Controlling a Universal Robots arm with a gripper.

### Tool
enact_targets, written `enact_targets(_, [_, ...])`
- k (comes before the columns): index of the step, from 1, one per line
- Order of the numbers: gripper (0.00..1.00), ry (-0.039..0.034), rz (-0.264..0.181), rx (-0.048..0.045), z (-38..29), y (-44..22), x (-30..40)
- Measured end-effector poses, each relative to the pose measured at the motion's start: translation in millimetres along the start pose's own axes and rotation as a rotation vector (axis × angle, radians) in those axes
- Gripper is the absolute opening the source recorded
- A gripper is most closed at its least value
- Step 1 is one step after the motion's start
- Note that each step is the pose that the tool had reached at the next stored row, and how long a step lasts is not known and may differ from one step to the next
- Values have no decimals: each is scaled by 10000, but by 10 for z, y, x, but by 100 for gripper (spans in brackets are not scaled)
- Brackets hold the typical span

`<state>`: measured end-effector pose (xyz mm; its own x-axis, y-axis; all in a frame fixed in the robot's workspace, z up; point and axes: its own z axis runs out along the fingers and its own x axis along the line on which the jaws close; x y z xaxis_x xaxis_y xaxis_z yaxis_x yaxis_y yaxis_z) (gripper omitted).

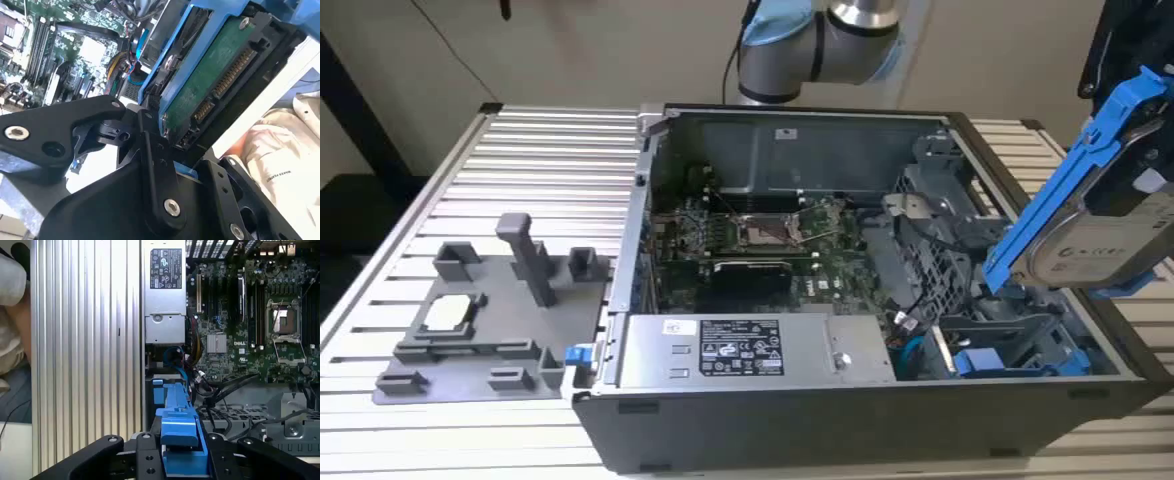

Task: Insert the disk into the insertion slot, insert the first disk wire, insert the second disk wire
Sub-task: 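Insert the disk into the insertion slot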

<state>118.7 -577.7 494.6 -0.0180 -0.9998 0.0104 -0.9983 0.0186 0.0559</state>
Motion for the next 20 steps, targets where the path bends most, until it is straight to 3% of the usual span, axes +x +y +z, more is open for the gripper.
enact_targets(20, [33,18,0,-34,56,-4,7])
